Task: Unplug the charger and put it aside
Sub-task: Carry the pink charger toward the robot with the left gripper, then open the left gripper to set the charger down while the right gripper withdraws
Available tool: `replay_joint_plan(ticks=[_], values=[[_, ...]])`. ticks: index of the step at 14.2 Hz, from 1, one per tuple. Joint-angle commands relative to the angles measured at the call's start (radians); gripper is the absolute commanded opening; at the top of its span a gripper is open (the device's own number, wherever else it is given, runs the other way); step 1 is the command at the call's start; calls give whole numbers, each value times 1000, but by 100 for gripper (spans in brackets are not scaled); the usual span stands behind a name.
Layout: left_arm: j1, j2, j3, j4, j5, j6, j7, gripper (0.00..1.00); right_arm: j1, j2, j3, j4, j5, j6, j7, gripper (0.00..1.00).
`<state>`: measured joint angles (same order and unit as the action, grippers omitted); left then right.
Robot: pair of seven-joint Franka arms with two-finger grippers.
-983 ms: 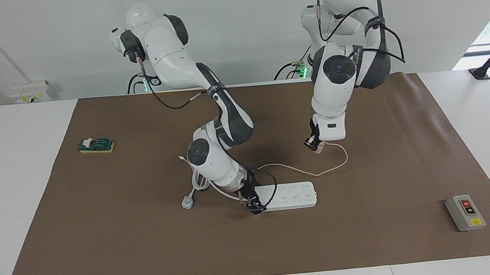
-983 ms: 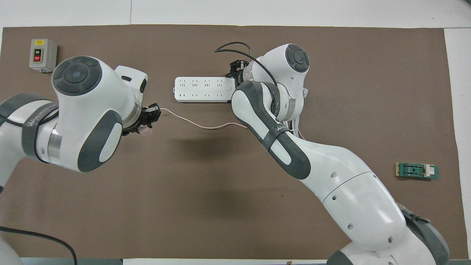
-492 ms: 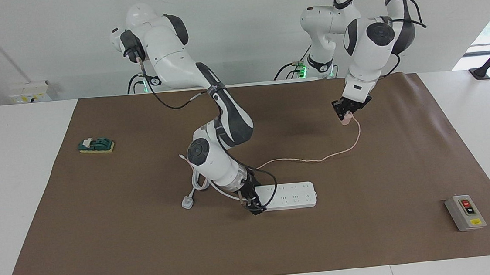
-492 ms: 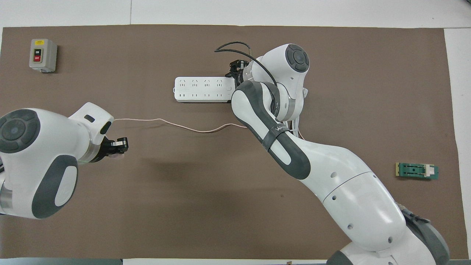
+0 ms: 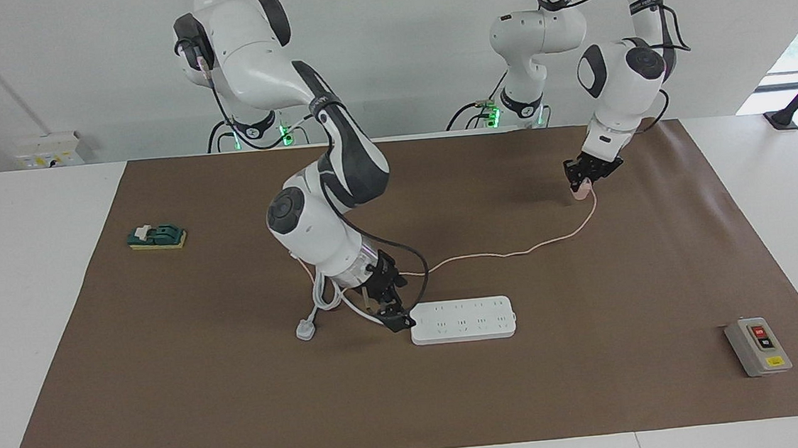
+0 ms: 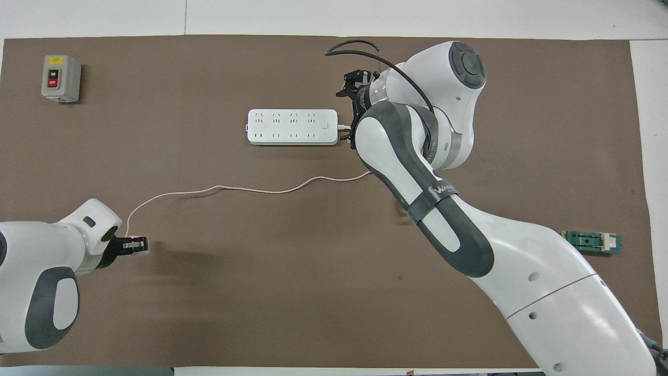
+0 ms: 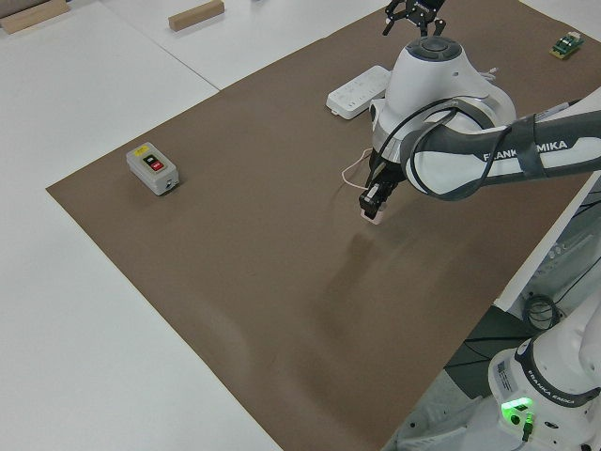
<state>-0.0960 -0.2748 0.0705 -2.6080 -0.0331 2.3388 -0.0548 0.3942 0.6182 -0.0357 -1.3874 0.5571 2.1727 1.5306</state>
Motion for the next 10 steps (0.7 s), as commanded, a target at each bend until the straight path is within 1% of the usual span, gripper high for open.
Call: replay_joint_plan(ticks=[1, 2, 3, 4, 6, 8, 10], values=[[5, 2, -4, -18, -48, 34, 29, 40, -61, -92, 4, -70, -67, -104, -95, 100], [8, 0, -4, -18, -50, 22, 50, 61, -77, -128, 4, -73, -110, -158, -133, 100], [30, 2, -4, -18, -50, 8, 78, 92, -90, -165, 4, -73, -165, -212, -183, 100], [51, 0, -4, -17, -50, -13, 87, 100, -103, -190, 4, -73, -207, -252, -225, 100], [83, 0, -3, -9, -50, -59, 113, 100, -127, -245, 4, -94, -255, -342, -303, 100], [126, 2, -1, -3, -50, -82, 159, 100, -164, -299, 4, -116, -256, -390, -422, 100], [159, 6, 0, 38, -50, -101, 173, 100, -198, -330, 4, -117, -258, -465, -551, 100]])
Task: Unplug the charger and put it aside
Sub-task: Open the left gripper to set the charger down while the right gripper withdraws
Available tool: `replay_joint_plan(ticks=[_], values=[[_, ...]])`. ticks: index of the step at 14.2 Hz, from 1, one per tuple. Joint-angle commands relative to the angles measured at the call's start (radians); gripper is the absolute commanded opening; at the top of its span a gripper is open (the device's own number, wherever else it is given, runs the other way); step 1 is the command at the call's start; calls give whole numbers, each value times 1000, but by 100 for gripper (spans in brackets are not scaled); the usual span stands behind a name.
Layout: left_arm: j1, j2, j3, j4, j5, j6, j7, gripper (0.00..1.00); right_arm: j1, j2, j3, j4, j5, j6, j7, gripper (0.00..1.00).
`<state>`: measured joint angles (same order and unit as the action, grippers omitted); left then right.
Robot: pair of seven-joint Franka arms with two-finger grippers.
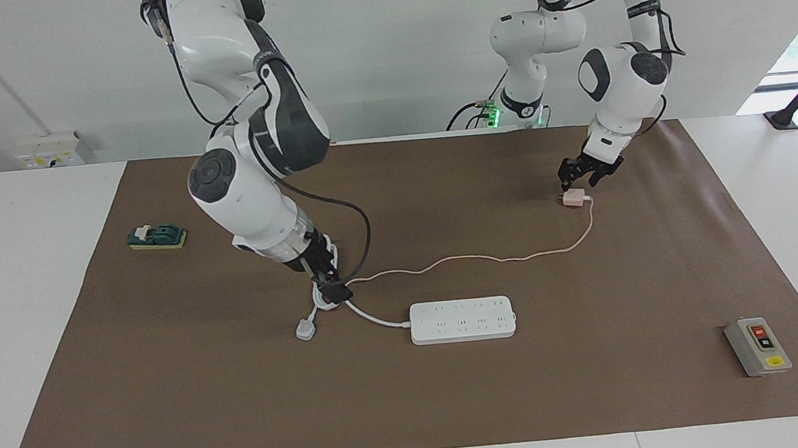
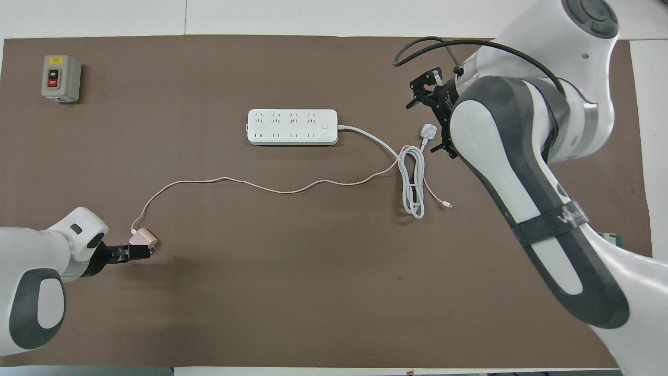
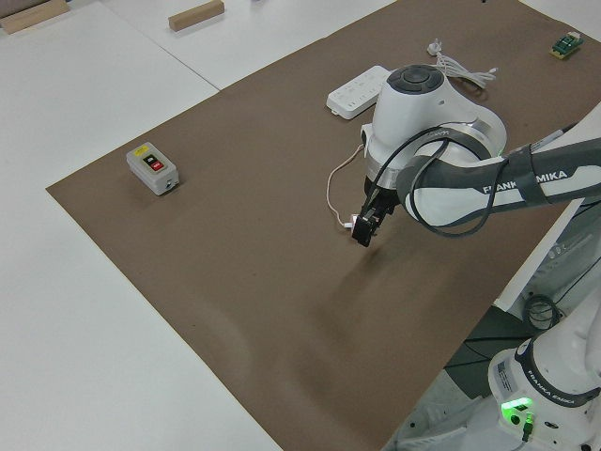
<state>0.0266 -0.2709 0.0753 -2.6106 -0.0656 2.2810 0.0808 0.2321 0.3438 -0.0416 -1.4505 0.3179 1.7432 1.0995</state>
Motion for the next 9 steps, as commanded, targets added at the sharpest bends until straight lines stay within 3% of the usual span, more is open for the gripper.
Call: replay_joint_plan(ticks=[1, 4, 7, 9], values=[[41, 4, -5, 88, -16, -87, 33, 100, -51, -71, 9, -56, -19, -65, -195, 100], [56, 7, -5, 260, -11, -252, 20, 100, -114, -117, 9, -62, -32, -132, -297, 100], [56, 25, -5, 456, -5, -427, -32, 100, -108, -184, 11, -111, -250, -140, -335, 100], [56, 30, -9, 556, -3, -515, -38, 100, -114, -248, 11, -166, -283, -129, -483, 100]])
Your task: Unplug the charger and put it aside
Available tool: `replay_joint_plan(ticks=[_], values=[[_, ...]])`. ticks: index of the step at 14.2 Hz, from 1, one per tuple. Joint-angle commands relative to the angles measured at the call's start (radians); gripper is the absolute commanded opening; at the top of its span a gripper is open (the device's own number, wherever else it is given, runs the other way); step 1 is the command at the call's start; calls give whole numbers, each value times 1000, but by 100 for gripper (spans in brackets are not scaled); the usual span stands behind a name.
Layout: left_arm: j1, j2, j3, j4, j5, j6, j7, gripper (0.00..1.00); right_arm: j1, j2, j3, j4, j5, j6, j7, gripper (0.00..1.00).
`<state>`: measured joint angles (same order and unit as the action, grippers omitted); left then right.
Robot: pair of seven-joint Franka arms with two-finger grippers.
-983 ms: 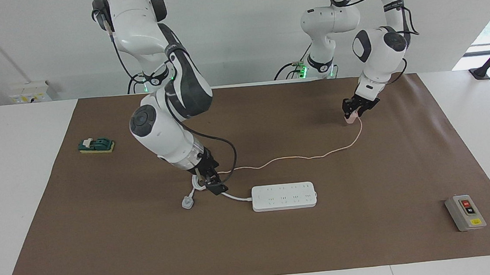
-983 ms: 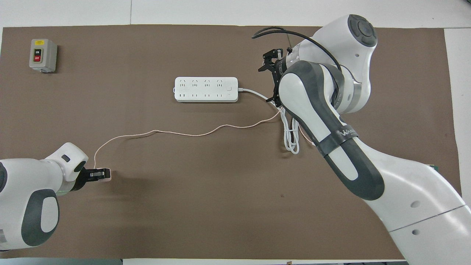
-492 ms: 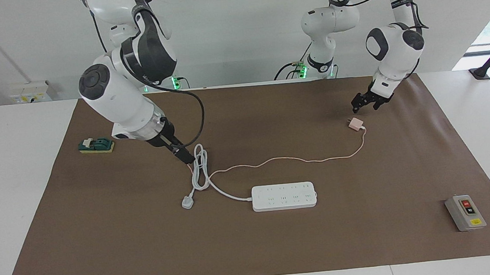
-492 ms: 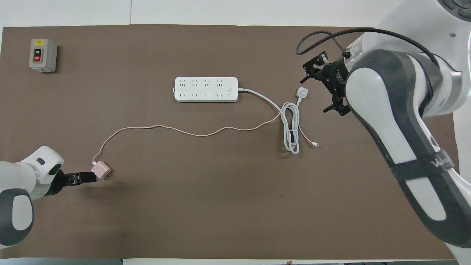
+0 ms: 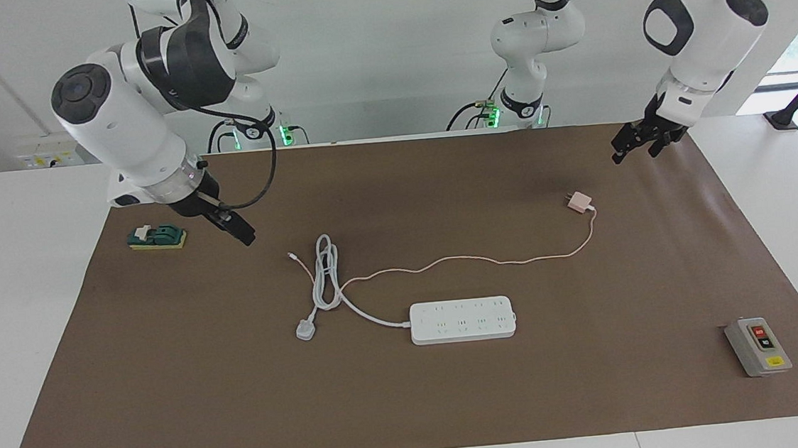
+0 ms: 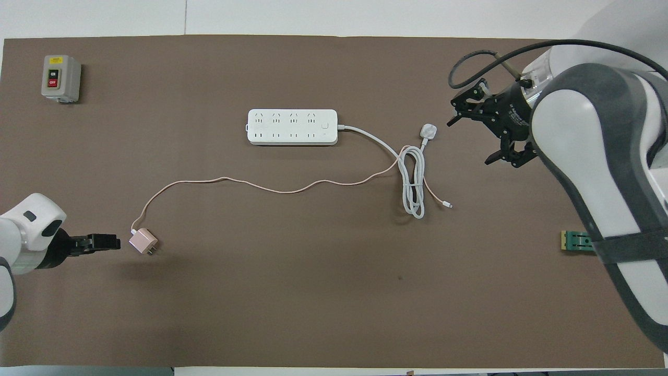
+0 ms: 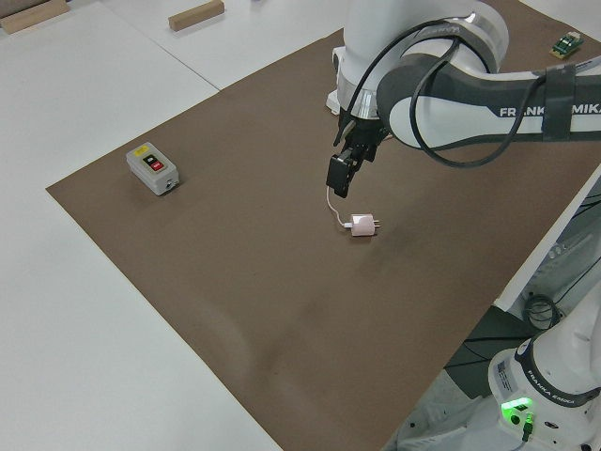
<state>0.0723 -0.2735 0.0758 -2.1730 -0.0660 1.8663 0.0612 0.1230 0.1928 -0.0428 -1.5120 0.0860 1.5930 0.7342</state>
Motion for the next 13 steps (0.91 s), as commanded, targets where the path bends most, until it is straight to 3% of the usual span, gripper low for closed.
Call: replay_joint_plan(ticks=[1, 3, 5, 7, 11, 13], values=[[1, 34, -13, 174, -3, -139, -39, 100, -16, -127, 9, -123, -51, 19, -241, 100], [-6, 54, -22, 246, -3, -153, -119, 100, -26, -145, -9, -126, -61, 10, -504, 100], [-17, 69, -56, 272, -4, -128, -142, 100, -26, -170, -34, -143, -65, 12, -654, 100], [-20, 106, -86, 323, -3, -121, -149, 100, -31, -187, -46, -148, -64, 8, -661, 100], [-20, 96, -100, 349, -1, -151, -147, 100, -65, -251, -46, -172, -66, -28, -671, 100], [-19, 132, -102, 444, 58, -229, -138, 100, -63, -250, -45, -174, -109, -42, -677, 100]])
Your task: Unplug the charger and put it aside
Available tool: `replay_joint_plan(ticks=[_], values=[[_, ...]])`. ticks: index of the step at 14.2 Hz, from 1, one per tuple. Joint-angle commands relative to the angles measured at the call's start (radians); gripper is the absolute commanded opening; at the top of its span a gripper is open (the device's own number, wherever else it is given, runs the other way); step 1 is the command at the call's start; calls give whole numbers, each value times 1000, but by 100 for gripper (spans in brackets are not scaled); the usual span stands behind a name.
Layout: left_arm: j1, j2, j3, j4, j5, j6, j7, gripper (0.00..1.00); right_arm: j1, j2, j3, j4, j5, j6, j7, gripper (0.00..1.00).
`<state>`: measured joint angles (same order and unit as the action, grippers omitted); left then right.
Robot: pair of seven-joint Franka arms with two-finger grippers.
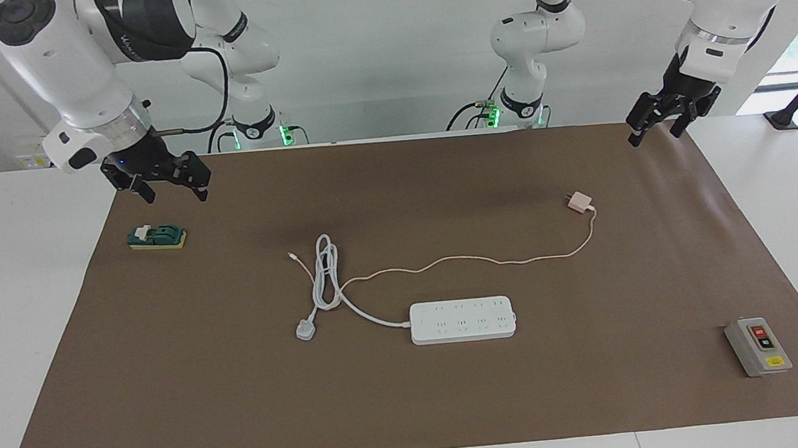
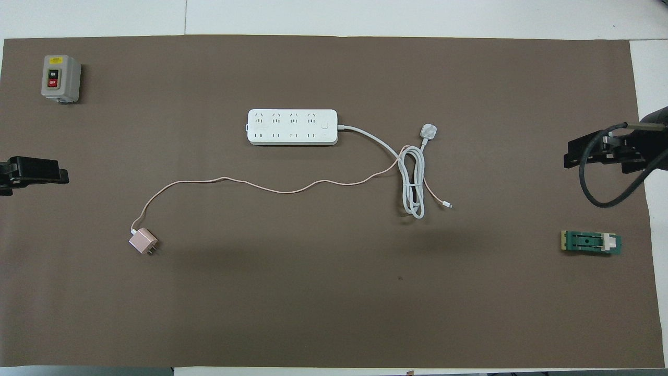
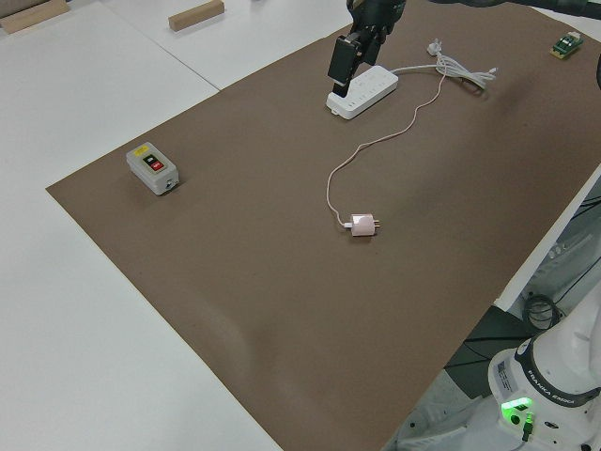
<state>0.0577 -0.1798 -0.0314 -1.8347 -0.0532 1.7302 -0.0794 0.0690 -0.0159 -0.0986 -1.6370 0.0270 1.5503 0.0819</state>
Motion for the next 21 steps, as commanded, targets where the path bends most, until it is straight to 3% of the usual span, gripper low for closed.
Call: replay_joint_plan(ticks=[1, 3, 4, 8, 12, 21], values=[[-6, 96, 5, 173, 55, -157, 3, 100, -8, -36, 11, -44, -62, -4, -31, 100], [-7, 192, 5, 337, 49, -256, 3, 100, -8, -33, 11, -44, -55, -13, -31, 100], [-7, 197, 4, 342, 47, -255, 1, 100, -8, -35, 11, -46, -52, -16, -30, 100], [-41, 181, -1, 307, 47, -204, -3, 100, -6, -38, 25, -44, -53, -41, -30, 100], [-77, 94, -1, 160, 49, -150, 7, 100, -5, -45, 23, -43, -53, -42, -27, 100], [-81, 103, -2, 161, 47, -150, 18, 100, -8, -45, 23, -43, -53, -44, -27, 100]])
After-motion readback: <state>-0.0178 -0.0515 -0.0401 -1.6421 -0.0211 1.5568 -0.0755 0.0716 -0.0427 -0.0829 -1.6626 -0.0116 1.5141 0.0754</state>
